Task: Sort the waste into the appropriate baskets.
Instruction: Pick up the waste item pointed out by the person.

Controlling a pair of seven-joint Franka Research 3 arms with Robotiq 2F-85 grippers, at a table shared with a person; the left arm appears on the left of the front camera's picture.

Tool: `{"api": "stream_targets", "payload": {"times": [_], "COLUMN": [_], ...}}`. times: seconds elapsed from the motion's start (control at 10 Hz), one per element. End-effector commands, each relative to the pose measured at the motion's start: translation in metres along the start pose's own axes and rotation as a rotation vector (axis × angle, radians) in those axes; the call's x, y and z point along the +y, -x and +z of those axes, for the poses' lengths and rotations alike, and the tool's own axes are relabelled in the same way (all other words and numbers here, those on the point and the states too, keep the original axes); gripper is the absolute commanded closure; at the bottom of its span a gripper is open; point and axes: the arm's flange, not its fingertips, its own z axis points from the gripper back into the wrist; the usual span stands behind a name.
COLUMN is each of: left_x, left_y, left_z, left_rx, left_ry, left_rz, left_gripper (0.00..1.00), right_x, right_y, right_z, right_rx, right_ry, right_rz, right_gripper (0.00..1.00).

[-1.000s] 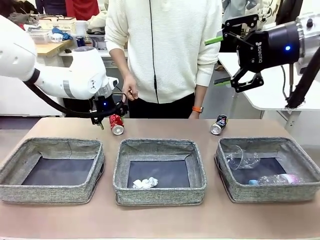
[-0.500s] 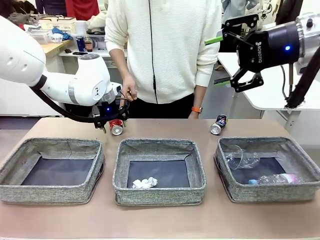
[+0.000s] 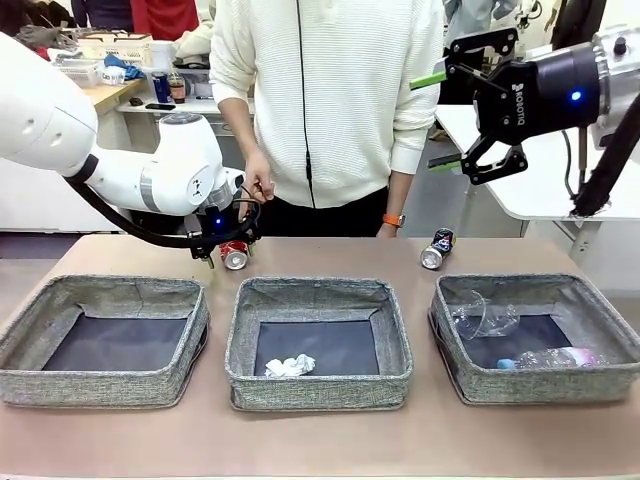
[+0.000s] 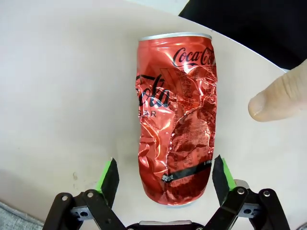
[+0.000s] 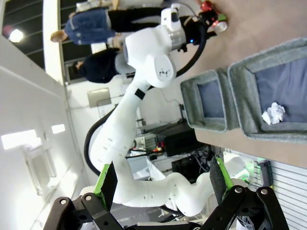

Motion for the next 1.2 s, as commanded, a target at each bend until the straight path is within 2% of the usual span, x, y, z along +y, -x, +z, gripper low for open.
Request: {"api": "stream_targets", "payload": {"times": [0.0,0.1,0.2,0.3,0.4,0.6,0.7,0.9,1.1], "left_x": [-0.0022,-0.0024,-0.0022,-0.0026,-0.0026,-0.0017,-0.0018,-0.0013,-0.0009], "left_y": [-0.0044,-0.0047,-0.0052,-0.005,-0.0047,-0.0049,-0.0048,-0.0052,-0.0056], "left_z": [-0.0027,-0.0019,-0.0029,-0.0032,-0.0029,-0.0035,-0.0035,-0.0029,-0.0013], "left_rx": [-0.028,-0.033,-0.037,-0.036,-0.042,-0.041,-0.038,-0.037,-0.021], "left_ry": [-0.016,-0.012,-0.02,-0.022,-0.024,-0.023,-0.024,-0.023,-0.025], "left_rz": [0.014,0.012,0.009,0.005,0.003,0.006,0.007,0.007,0.008], "left_gripper": [0.0,0.0,0.45,0.59,1.0,1.0,0.85,1.0,1.0], "right_x": [0.004,0.004,0.004,0.004,0.004,0.004,0.004,0.004,0.004], "right_y": [-0.0006,-0.0006,-0.0006,-0.0006,-0.0006,-0.0006,-0.0006,-0.0006,-0.0006], "right_z": [0.0009,0.0009,0.0009,0.0009,0.0009,0.0009,0.0009,0.0009,0.0009], "right_rx": [0.004,0.004,0.004,0.004,0.004,0.004,0.004,0.004,0.004], "right_ry": [0.003,0.003,0.003,0.003,0.003,0.003,0.003,0.003,0.003], "right_rz": [-0.013,-0.013,-0.013,-0.013,-0.013,-0.013,-0.013,-0.013,-0.013], "right_gripper": [0.0,0.0,0.0,0.0,0.0,0.0,0.0,0.0,0.0]}}
